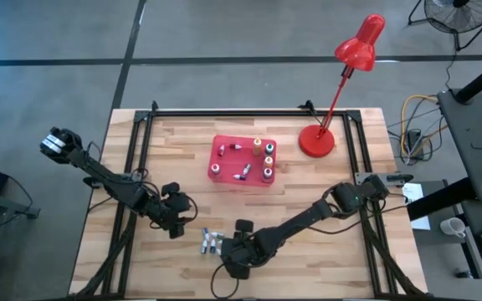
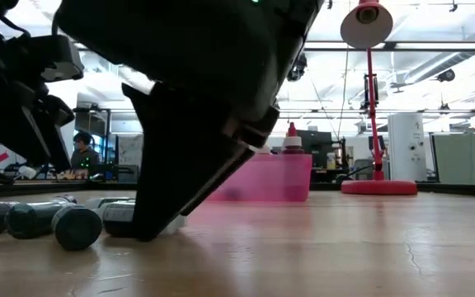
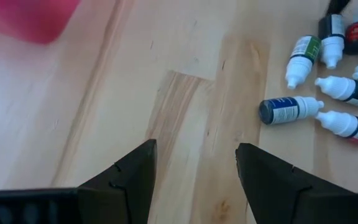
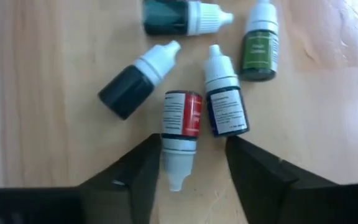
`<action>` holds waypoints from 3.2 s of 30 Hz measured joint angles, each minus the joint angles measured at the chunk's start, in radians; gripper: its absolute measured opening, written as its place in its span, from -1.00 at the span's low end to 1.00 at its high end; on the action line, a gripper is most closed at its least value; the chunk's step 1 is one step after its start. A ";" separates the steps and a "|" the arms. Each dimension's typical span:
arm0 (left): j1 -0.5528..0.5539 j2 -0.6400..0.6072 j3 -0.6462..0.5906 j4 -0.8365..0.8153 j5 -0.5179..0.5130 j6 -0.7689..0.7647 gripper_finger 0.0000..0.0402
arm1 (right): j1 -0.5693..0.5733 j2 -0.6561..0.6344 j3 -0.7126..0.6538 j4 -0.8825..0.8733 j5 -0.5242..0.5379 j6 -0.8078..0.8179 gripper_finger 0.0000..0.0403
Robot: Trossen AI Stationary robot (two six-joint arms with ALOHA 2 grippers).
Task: Pick & Place food coloring
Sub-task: Put the small red food coloring bottle into the pink bin, then put the small dark blue food coloring bottle into the pink bin
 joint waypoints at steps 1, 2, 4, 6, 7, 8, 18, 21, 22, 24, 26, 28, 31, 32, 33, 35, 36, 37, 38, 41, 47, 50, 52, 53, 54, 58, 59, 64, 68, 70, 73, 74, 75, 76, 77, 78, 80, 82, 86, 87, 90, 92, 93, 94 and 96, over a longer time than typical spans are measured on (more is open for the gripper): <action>0.000 0.000 0.000 0.000 -0.006 -0.004 -0.04 | -0.002 0.000 0.000 0.000 -0.012 -0.023 -0.24; 0.000 0.000 0.000 0.000 -0.012 -0.007 -0.04 | -0.005 0.000 0.000 0.000 -0.030 -0.044 -0.32; 0.000 0.000 0.000 0.000 -0.021 -0.011 -0.04 | -0.013 -0.002 0.000 -0.006 -0.069 -0.074 -0.49; 0.000 0.000 0.000 0.000 -0.027 -0.014 -0.04 | -0.022 -0.007 0.000 -0.018 -0.099 -0.094 -0.66; 0.000 0.000 0.000 0.000 -0.030 -0.018 -0.04 | -0.026 -0.010 0.000 -0.025 -0.110 -0.101 -0.72; 0.000 0.000 0.000 0.000 -0.034 -0.024 -0.04 | -0.032 -0.015 -0.001 -0.038 -0.117 -0.113 -0.78; -0.001 0.000 0.000 0.000 -0.038 -0.140 -0.04 | -0.161 -0.106 -0.007 -0.297 -0.180 -0.279 -0.80; 0.000 0.000 0.000 0.000 -0.061 -0.203 -0.04 | -0.236 -0.178 -0.007 -0.378 -0.189 -0.306 -0.78; 0.000 0.000 0.000 0.001 -0.073 -0.231 -0.04 | -0.262 -0.204 -0.007 -0.397 -0.181 -0.311 -0.78; -0.001 0.000 -0.001 -0.001 -0.092 -0.286 -0.04 | -0.320 -0.257 -0.006 -0.407 -0.160 -0.311 -0.77; -0.001 0.001 -0.001 0.000 -0.114 -0.325 -0.04 | -0.380 -0.300 -0.006 -0.416 -0.142 -0.298 -0.77; -0.001 0.002 -0.001 0.000 -0.145 -0.353 -0.04 | -0.446 -0.324 -0.004 -0.414 -0.142 -0.264 -0.77; 0.000 0.002 -0.001 0.002 -0.197 -0.383 -0.04 | -0.540 -0.313 -0.004 -0.412 -0.175 -0.256 -0.76; 0.000 0.002 -0.002 0.003 -0.213 -0.386 -0.04 | -0.566 -0.299 -0.004 -0.405 -0.201 -0.267 -0.76; 0.000 0.002 -0.002 0.004 -0.221 -0.386 -0.04 | -0.588 -0.286 -0.005 -0.400 -0.233 -0.282 -0.76; 0.000 0.002 -0.002 0.003 -0.222 -0.383 -0.04 | -0.618 -0.258 -0.005 -0.400 -0.294 -0.322 -0.76; 0.000 0.002 -0.002 0.005 -0.222 -0.376 -0.04 | -0.626 -0.246 -0.005 -0.400 -0.309 -0.343 -0.76; 0.000 0.002 -0.002 0.004 -0.223 -0.369 -0.04 | -0.630 -0.237 -0.005 -0.401 -0.314 -0.366 -0.75; 0.000 0.004 -0.002 0.004 -0.222 -0.356 -0.04 | -0.632 -0.229 -0.005 -0.399 -0.314 -0.391 -0.73; 0.000 0.018 -0.002 0.009 -0.221 -0.306 -0.04 | -0.638 -0.215 -0.005 -0.382 -0.308 -0.433 -0.61; 0.000 0.101 -0.002 0.123 -0.185 -0.111 -0.04 | -0.643 -0.215 -0.005 -0.349 -0.303 -0.469 -0.30; 0.000 0.156 -0.002 0.241 -0.123 0.081 -0.04 | -0.641 -0.219 -0.005 -0.361 -0.307 -0.487 -0.18; 0.000 0.187 -0.002 0.291 -0.084 0.210 -0.04 | -0.635 -0.230 -0.005 -0.374 -0.307 -0.524 -0.12; 0.000 0.203 -0.001 0.305 -0.066 0.268 -0.04 | -0.631 -0.235 -0.005 -0.386 -0.306 -0.551 -0.09; 0.000 0.217 -0.001 0.308 -0.044 0.323 -0.04 | -0.624 -0.240 -0.005 -0.393 -0.306 -0.581 -0.07; 0.000 0.262 0.010 0.325 0.098 0.493 -0.04 | -0.587 -0.258 -0.005 -0.419 -0.309 -0.699 -0.01; 0.000 0.268 0.017 0.330 0.125 0.525 -0.04 | -0.578 -0.260 -0.005 -0.423 -0.311 -0.731 -0.01; 0.006 0.295 0.057 0.332 0.155 0.733 -0.04 | -0.545 -0.261 -0.005 -0.433 -0.307 -0.776 0.00; 0.037 0.312 0.066 0.334 0.200 0.802 -0.04 | -0.531 -0.261 -0.005 -0.426 -0.307 -0.742 0.00; 0.051 0.326 0.066 0.337 0.262 0.811 -0.04 | -0.529 -0.261 -0.005 -0.419 -0.307 -0.731 0.00; 0.068 0.352 0.066 0.359 0.316 0.813 -0.04 | -0.531 -0.261 -0.005 -0.407 -0.304 -0.716 0.00; 0.072 0.359 0.066 0.370 0.320 0.813 -0.05 | -0.531 -0.261 -0.005 -0.406 -0.304 -0.710 0.00; 0.075 0.365 0.066 0.382 0.324 0.812 -0.06 | -0.531 -0.261 -0.005 -0.406 -0.304 -0.703 0.00; 0.080 0.369 0.066 0.394 0.333 0.809 -0.08 | -0.531 -0.261 -0.005 -0.407 -0.304 -0.696 0.00; 0.083 0.372 0.066 0.399 0.338 0.801 -0.10 | -0.529 -0.261 -0.005 -0.407 -0.305 -0.685 0.00; 0.086 0.374 0.066 0.403 0.340 0.791 -0.13 | -0.528 -0.261 -0.005 -0.408 -0.307 -0.677 0.00; 0.088 0.375 0.066 0.404 0.341 0.774 -0.22 | -0.524 -0.261 -0.005 -0.409 -0.307 -0.669 0.00; 0.088 0.375 0.066 0.403 0.340 0.755 -0.34 | -0.521 -0.261 -0.005 -0.409 -0.307 -0.670 0.00; 0.091 0.375 0.066 0.402 0.322 0.703 -0.61 | -0.515 -0.267 -0.005 -0.415 -0.311 -0.656 0.00; 0.092 0.375 0.066 0.400 0.312 0.686 -0.67 | -0.512 -0.275 -0.005 -0.415 -0.313 -0.650 0.00; 0.095 0.352 0.065 0.347 0.217 0.614 -0.82 | -0.504 -0.322 -0.005 -0.412 -0.309 -0.646 0.00; 0.106 0.322 0.063 0.299 0.139 0.575 -0.85 | -0.499 -0.362 -0.005 -0.406 -0.289 -0.644 0.00; 0.112 0.301 0.063 0.288 0.098 0.560 -0.85 | -0.495 -0.378 -0.004 -0.402 -0.264 -0.641 0.00; 0.118 0.276 0.063 0.281 0.063 0.544 -0.85 | -0.493 -0.395 -0.004 -0.400 -0.230 -0.641 0.00; 0.135 0.222 0.063 0.279 -0.047 0.528 -0.81 | -0.487 -0.428 -0.004 -0.398 -0.152 -0.641 0.00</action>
